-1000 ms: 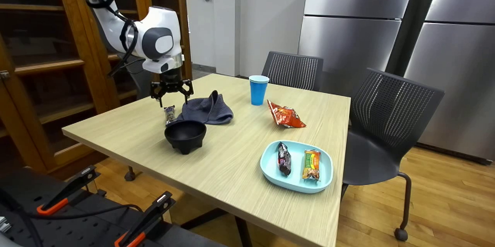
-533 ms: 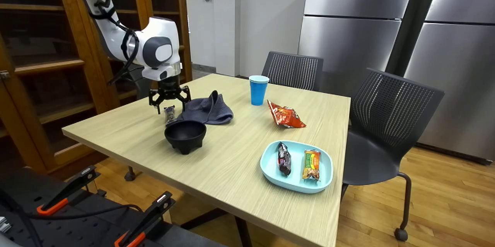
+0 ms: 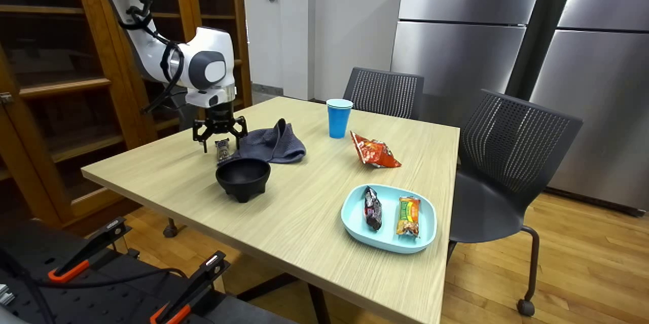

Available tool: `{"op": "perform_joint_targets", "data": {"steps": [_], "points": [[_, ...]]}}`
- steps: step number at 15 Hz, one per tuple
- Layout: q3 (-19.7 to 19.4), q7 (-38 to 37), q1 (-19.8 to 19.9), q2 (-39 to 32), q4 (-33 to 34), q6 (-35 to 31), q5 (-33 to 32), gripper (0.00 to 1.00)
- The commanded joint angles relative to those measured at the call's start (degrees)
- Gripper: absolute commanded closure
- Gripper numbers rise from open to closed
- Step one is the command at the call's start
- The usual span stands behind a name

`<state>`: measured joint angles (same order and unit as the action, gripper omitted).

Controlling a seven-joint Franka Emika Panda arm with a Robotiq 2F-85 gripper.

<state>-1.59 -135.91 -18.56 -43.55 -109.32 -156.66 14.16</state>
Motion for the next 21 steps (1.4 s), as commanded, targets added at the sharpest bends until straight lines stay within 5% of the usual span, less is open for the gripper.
{"op": "perform_joint_targets", "data": {"steps": [1,2,3,5,12,21], "points": [[-0.29,-1.46,-0.52,-0.82,2.53,2.87,-1.16,0.00],[-0.30,-1.47,-0.53,-0.91,2.69,2.99,-1.17,0.00],[-0.30,-1.44,-0.50,-0.90,2.71,2.82,-1.15,0.25],[-0.33,-1.51,-0.47,-0.84,2.76,2.71,-1.09,0.34],[-0.33,-1.20,-0.13,-0.48,2.65,2.05,-0.89,0.91],[-3.27,-2.63,-3.36,3.88,-1.47,0.86,-4.40,0.93]]}}
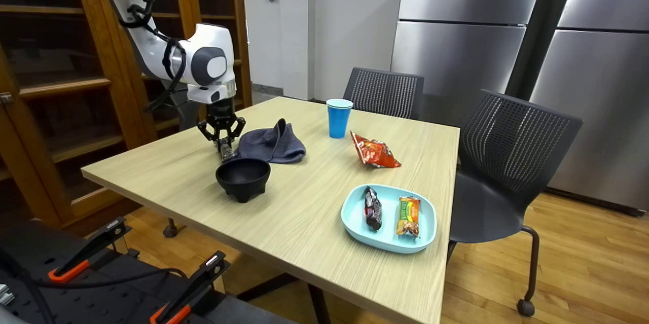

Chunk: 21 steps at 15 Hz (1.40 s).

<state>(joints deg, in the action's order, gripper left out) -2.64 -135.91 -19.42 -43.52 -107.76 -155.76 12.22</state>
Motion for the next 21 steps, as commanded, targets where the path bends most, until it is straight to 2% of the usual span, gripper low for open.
{"op": "perform_joint_targets", "data": {"steps": [1,5,10,15,21], "points": [[-2.72,-2.60,-2.99,4.71,-3.86,-0.40,-3.16,0.93],[-2.83,-1.90,-2.69,8.46,-6.87,-0.69,-4.06,0.93],[-2.44,-2.68,-0.25,13.44,-11.47,-4.24,-2.14,0.93],[-2.91,-3.58,3.46,16.80,-14.85,-6.98,0.22,0.93],[-2.51,-3.25,9.46,18.68,-16.97,-7.14,4.71,0.93]]}}
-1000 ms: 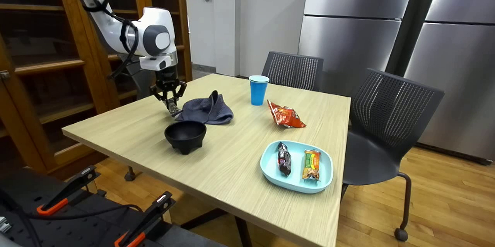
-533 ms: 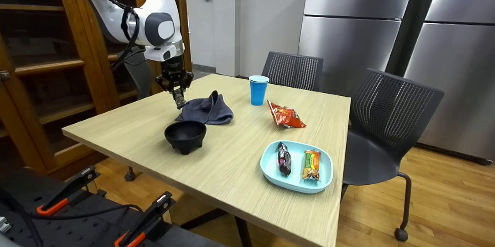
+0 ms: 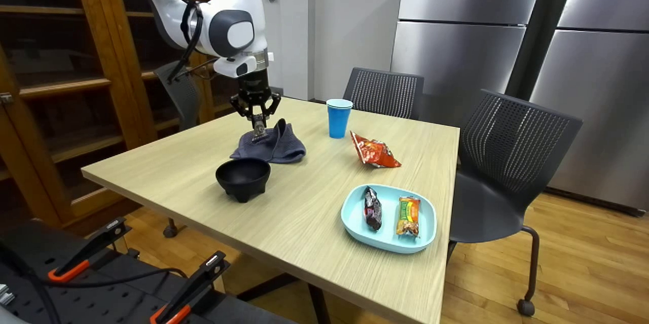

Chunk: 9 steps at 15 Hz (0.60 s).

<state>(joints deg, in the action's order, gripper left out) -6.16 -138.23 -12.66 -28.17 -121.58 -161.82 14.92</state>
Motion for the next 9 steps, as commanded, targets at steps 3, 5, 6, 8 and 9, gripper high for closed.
{"op": "perform_joint_targets", "data": {"steps": [3,5,6,8,9], "points": [[1.00,0.26,5.55,4.00,-3.76,-0.94,3.30,0.93],[1.40,1.53,7.99,4.62,-4.35,-0.80,4.27,0.93],[1.62,2.27,9.36,4.88,-4.50,-0.44,4.89,0.93],[1.30,2.74,11.11,5.43,-5.01,-0.33,5.53,0.93],[1.08,2.88,11.88,5.62,-5.27,-0.44,5.69,0.93]]}}
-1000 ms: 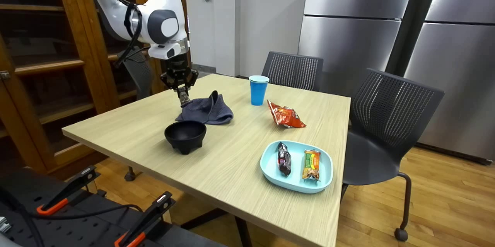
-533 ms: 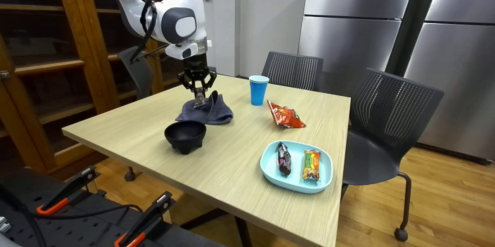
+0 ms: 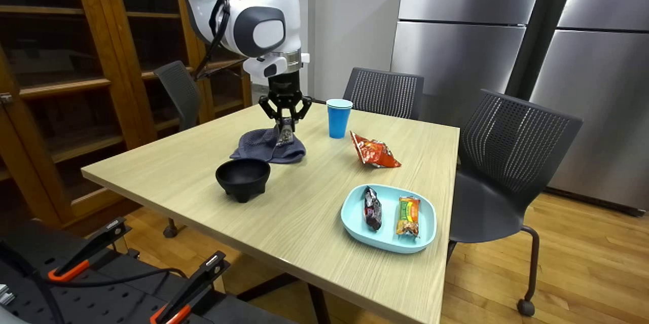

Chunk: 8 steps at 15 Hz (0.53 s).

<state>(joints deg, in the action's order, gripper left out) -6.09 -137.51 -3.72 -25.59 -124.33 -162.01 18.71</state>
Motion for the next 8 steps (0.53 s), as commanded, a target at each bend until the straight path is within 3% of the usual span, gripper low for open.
{"op": "perform_joint_targets", "data": {"steps": [1,8], "points": [[1.00,2.68,3.91,3.16,-2.66,-0.27,2.21,0.93],[-0.67,5.53,9.00,3.58,-2.93,0.82,3.34,0.93]]}}
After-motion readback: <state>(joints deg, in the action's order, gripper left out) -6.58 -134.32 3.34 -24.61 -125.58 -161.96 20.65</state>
